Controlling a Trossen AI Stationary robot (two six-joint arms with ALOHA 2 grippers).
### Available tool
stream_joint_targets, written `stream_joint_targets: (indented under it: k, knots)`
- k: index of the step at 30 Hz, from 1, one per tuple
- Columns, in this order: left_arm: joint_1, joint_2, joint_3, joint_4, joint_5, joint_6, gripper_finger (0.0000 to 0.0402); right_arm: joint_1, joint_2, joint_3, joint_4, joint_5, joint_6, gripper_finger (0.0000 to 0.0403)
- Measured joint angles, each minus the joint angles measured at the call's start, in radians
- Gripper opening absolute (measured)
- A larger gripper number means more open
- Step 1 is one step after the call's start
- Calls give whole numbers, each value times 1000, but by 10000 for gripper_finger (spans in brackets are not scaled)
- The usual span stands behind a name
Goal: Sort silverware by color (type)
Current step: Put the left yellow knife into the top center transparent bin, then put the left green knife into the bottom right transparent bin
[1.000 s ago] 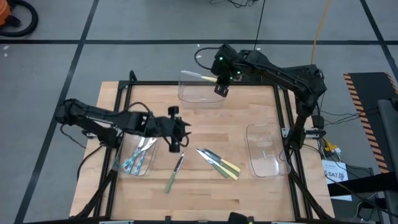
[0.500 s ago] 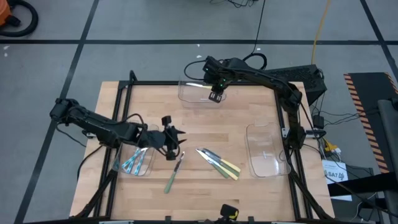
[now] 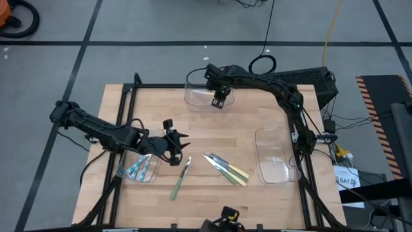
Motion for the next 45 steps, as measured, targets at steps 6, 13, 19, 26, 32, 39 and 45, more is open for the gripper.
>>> stream_joint_targets:
  k: [6, 13, 19, 26, 32, 39, 45]
  knots:
    - [0, 0, 0, 0, 0, -1, 145, -3, 10, 0, 3, 0, 11, 112]
    - [0, 0, 0, -3, 8, -13, 145, 5, -6, 0, -4, 0, 30, 121]
    - [0, 0, 0, -29, 9, -35, 145, 85, -123, -1, -63, -2, 89, 122]
    - [0, 1, 0, -52, 26, -61, 145, 290, -226, -1, -188, 59, 194, 123]
    - [-6, 1, 0, -53, 90, -101, 145, 496, -241, -1, -321, 192, 344, 123]
    - [-78, 30, 0, -56, 107, -176, 145, 720, -247, -100, -322, 329, 539, 123]
    - [-144, 88, 1, -15, 108, -234, 145, 890, -247, -285, -157, 368, 757, 123]
